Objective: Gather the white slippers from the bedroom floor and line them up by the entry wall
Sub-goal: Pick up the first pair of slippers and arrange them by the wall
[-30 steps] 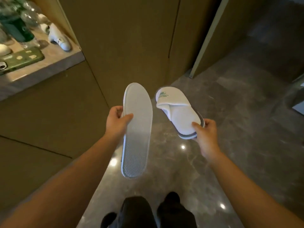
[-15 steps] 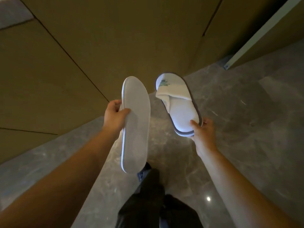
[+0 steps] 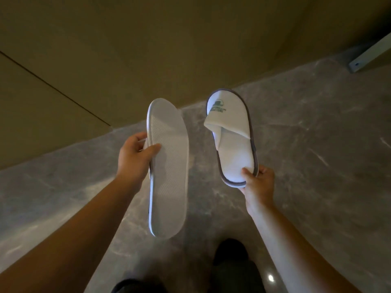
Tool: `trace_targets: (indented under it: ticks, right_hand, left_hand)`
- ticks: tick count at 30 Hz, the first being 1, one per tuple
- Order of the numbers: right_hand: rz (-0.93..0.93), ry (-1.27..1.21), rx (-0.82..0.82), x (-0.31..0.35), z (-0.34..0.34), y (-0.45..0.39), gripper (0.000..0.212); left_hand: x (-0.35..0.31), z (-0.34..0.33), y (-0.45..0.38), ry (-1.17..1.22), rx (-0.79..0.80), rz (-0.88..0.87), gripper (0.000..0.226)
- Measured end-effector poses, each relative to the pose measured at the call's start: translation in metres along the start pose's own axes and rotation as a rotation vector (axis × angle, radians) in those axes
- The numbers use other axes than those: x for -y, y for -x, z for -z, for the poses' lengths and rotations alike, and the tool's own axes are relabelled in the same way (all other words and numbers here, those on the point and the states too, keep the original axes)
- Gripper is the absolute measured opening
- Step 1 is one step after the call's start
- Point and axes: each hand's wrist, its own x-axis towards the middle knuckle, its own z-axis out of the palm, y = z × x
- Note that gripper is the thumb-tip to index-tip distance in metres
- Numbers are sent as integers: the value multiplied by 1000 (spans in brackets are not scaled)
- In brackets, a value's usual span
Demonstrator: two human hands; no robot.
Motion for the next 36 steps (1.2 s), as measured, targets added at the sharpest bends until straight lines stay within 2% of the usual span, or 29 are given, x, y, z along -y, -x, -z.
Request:
trace_targets:
  ticks: [3, 6, 10, 12, 15, 17, 19, 22, 23, 27, 29, 31, 34, 36]
  right_hand:
    - [29, -16, -17, -46, -20, -51, 29]
    - [106, -80, -29, -81, -44, -102, 16]
    - [149, -174, 28, -110, -69, -154, 14]
    - [190, -90, 79, -114, -74, -162, 8]
    - [297, 234, 26, -106, -70, -158, 39]
    - [421, 333, -4, -98, -69, -143, 48]
    - [470, 292, 129, -90, -80, -120, 60]
    - [470, 243, 506, -90, -113, -87, 82]
    - [464, 276, 585, -91, -125, -79, 89]
    - [482, 504, 616, -92, -157, -55, 106]
    - [515, 558, 601, -91, -161, -46, 105]
    - [484, 493, 643, -89, -162, -41, 99]
    - [244, 166, 837, -79, -165, -33, 78]
    - [103, 17, 953, -73, -166, -32, 52]
  left_hand:
    - [51, -17, -40, -16, -7, -12, 28]
    - [89, -33, -80, -2, -11, -36, 29]
    - [118, -47, -121, -24, 21, -93, 29]
    - [121, -50, -130, -36, 23, -123, 28]
    - [115, -49, -127, -40, 11, -108, 33]
    - [111, -50, -120, -25, 9, -82, 43]
    - [109, -50, -115, -17, 19, -61, 50]
    - [108, -49, -112, 47, 63, -44, 50]
    - [107, -46, -111, 69, 83, -40, 49]
    - [102, -31, -108, 153, 140, -8, 46]
    - [99, -21, -103, 216, 171, 6, 43]
    - [99, -10, -99, 303, 252, -2, 34]
    - [109, 5, -96, 349, 326, 22, 23]
    - [121, 14, -94, 316, 374, 104, 25]
